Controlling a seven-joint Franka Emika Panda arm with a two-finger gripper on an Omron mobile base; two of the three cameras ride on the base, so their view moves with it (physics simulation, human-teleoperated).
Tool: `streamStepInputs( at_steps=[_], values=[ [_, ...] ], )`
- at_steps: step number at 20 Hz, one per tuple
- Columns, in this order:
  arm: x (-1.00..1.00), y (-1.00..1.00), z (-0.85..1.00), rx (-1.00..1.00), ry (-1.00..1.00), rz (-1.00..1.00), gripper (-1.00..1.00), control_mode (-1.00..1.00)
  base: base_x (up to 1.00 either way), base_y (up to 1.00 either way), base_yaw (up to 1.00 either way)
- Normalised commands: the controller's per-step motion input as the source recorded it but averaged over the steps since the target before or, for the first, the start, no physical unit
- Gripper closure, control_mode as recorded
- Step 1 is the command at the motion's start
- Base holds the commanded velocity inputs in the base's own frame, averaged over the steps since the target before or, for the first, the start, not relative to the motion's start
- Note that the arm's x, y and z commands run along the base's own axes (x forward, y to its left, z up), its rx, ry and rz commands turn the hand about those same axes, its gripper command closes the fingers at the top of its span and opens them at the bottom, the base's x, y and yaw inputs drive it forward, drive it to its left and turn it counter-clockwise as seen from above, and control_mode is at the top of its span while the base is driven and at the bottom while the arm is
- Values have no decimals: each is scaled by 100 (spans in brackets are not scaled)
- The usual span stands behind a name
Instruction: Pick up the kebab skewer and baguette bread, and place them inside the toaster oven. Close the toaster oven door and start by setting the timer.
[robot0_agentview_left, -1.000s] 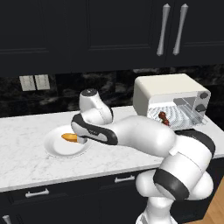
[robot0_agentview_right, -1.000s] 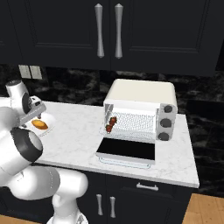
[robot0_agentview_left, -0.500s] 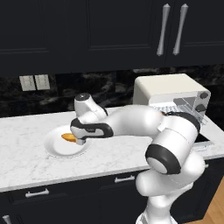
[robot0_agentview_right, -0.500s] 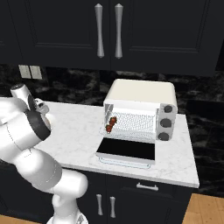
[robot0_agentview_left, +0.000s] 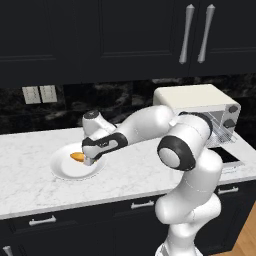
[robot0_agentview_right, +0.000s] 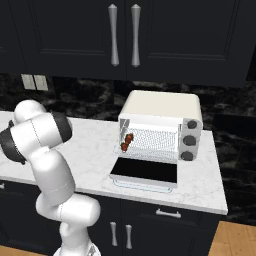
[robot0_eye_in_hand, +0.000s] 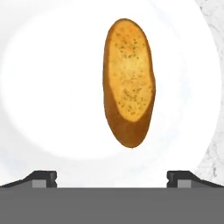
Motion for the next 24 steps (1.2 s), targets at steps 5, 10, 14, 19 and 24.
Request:
streamStepInputs(
  at_steps=[5, 10, 14, 19, 24],
  values=[
    [29, 8, -16, 0, 2, 0, -100, -100, 0, 0, 0],
    [32, 22, -23, 0, 3, 0, -100, -100, 0, 0, 0],
    [27, 15, -24, 0, 3, 0, -100, -100, 0, 0, 0],
    [25, 19, -24, 0, 3, 0, -100, -100, 0, 0, 0],
    [18, 19, -24, 0, 4, 0, -100, -100, 0, 0, 0]
  ],
)
